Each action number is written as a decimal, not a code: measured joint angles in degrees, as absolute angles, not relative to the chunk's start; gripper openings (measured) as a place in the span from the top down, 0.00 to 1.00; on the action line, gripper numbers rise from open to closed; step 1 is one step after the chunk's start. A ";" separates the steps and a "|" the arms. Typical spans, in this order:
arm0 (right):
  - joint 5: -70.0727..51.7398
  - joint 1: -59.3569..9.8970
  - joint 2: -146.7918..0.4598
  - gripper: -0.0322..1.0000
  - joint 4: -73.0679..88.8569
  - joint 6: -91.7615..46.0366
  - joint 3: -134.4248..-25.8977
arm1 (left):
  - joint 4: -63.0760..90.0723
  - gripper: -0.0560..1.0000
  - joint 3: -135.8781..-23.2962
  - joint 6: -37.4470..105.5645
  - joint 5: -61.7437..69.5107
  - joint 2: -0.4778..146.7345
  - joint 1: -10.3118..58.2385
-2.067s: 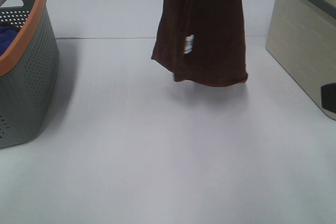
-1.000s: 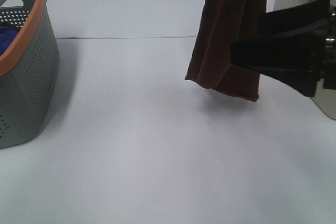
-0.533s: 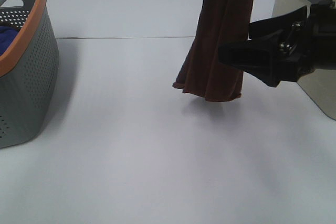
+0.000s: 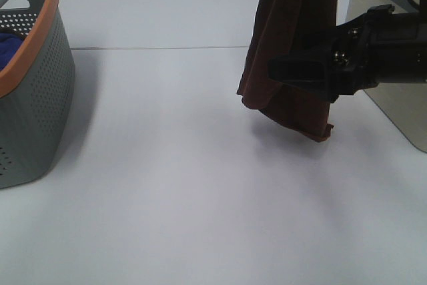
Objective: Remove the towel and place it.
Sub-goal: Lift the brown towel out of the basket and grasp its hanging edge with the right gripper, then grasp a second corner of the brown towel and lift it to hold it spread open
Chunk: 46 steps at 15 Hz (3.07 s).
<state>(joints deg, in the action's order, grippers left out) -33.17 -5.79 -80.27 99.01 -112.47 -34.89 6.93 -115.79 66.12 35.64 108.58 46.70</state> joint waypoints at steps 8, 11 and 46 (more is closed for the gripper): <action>-39.19 -5.79 -88.41 0.23 99.12 -117.28 -35.75 | 6.82 0.94 -115.79 66.12 35.70 108.58 46.70; -41.14 -5.79 -90.81 0.24 99.12 -118.66 -35.92 | 6.82 0.94 -115.79 66.12 35.70 108.58 46.70; -39.36 -5.79 -94.82 0.97 92.88 -109.66 -36.15 | 6.36 0.94 -115.79 66.12 37.59 109.43 46.29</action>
